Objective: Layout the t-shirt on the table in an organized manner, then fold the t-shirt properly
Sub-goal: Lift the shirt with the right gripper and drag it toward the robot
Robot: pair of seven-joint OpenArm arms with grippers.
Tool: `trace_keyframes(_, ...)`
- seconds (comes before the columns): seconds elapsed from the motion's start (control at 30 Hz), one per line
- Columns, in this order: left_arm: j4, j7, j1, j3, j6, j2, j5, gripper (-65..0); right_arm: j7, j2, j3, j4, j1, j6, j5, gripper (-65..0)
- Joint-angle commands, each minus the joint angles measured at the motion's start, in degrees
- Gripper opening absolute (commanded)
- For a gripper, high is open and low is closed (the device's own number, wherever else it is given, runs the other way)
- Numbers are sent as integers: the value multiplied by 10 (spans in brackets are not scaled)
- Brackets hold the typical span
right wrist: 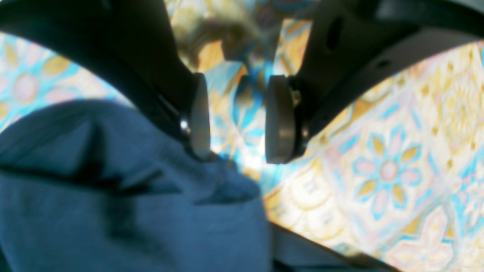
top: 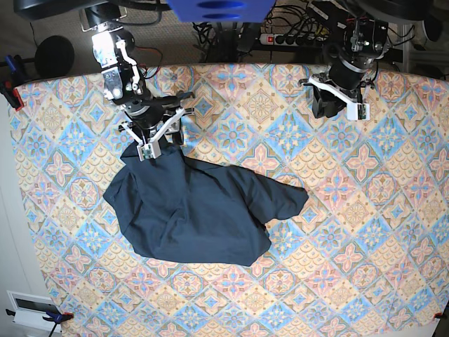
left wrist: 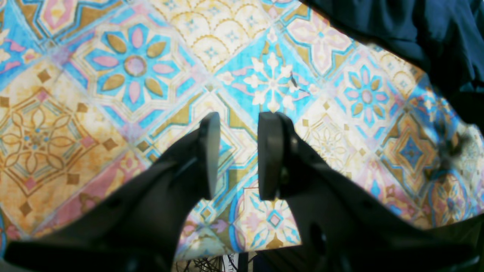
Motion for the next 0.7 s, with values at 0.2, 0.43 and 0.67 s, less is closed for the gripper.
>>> trace_keyframes(0.2, 10, -12, 4, -1, -2, -3, -2, -481, 13, 1, 2, 21, 3, 5, 4, -415)
trace_keyframes(0.43, 10, -12, 5, -1, -2, -2, -2, -481, 15, 1, 3, 24, 5, 3, 4, -410)
trace_keyframes(0.67, 10, -12, 6, -1, -2, -2, -2, -481, 14, 1, 3, 21, 28, 3, 4, -339)
